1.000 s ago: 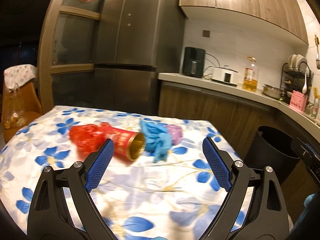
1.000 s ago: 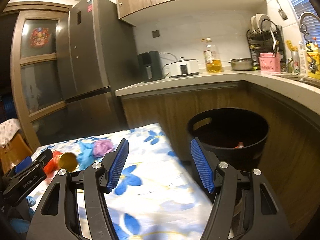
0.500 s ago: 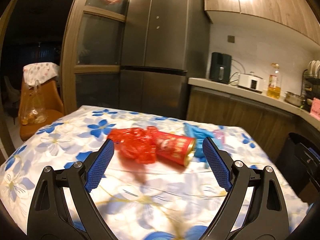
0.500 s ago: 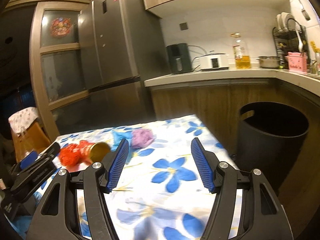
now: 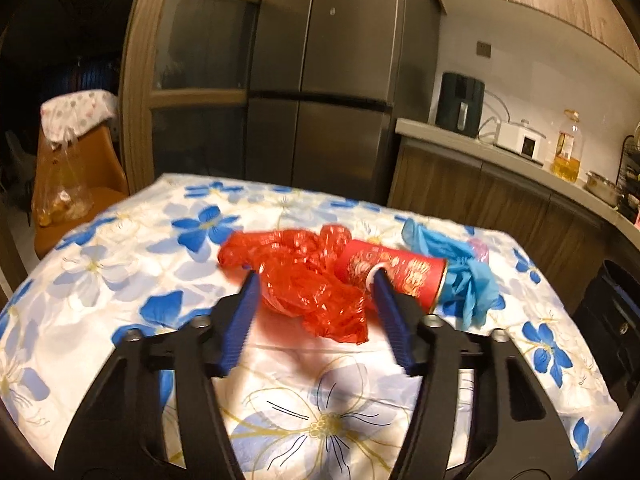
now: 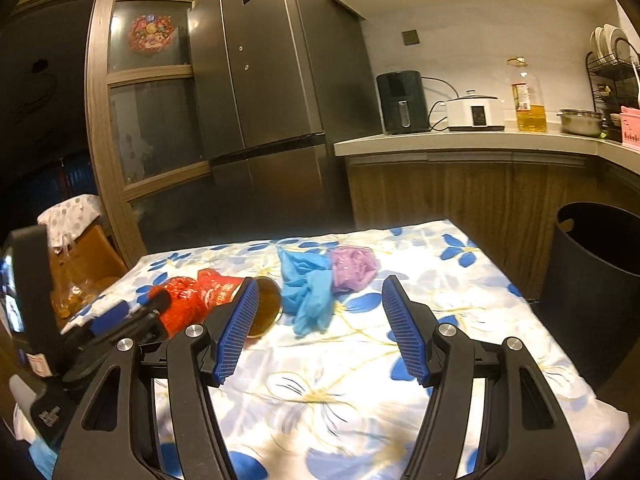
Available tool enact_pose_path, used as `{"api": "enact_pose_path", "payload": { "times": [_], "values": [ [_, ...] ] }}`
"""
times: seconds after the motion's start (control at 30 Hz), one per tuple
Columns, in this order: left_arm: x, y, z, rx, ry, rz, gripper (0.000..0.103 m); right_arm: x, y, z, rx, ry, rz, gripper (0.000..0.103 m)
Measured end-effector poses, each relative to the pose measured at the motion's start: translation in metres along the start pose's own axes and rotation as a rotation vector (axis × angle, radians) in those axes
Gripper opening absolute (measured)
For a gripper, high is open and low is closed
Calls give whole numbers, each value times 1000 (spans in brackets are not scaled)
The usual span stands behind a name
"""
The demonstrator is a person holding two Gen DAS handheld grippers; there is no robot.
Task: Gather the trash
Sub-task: 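Close the left tool on the red plastic bag while the right grasps the red can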
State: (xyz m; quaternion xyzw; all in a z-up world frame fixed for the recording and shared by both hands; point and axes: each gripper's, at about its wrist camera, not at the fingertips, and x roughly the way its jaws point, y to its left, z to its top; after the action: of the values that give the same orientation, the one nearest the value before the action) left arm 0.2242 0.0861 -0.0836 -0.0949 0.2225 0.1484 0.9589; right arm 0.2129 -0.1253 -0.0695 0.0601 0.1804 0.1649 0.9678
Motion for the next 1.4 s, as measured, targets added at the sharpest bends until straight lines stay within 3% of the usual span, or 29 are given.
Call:
{"api": "enact_pose_path", "payload": {
  "times": [0.13, 0.2, 0.27, 0.43, 0.87, 0.97, 1.13, 1.2, 1.4],
  "values": [
    [15, 7, -5, -28, 68, -3, 26, 11, 10, -1, -7, 14, 28, 64],
    [19, 11, -7, -42, 86, -16, 10, 18, 16, -3, -9, 29, 42, 64],
    [19, 15, -8, -62, 93, -41, 7, 26, 21, -5, -5, 50, 65, 64],
    [0, 27, -5, -101, 43, -75, 5, 46, 31, -12, 17, 114, 112, 57],
    [-32, 55, 5, -112, -34, -27, 5, 89, 58, -19, 40, 209, 197, 47],
    [-33, 56, 5, -111, -33, -29, 5, 97, 62, -20, 39, 241, 222, 40],
    [-36, 61, 7, -108, -38, -28, 5, 96, 64, -20, 27, 248, 257, 9],
    [-37, 61, 7, -108, -39, -27, 5, 91, 68, -19, 8, 231, 260, 5],
    [-44, 59, 9, -96, -50, -19, 5, 74, 68, -14, -26, 194, 268, 4]
  ]
}}
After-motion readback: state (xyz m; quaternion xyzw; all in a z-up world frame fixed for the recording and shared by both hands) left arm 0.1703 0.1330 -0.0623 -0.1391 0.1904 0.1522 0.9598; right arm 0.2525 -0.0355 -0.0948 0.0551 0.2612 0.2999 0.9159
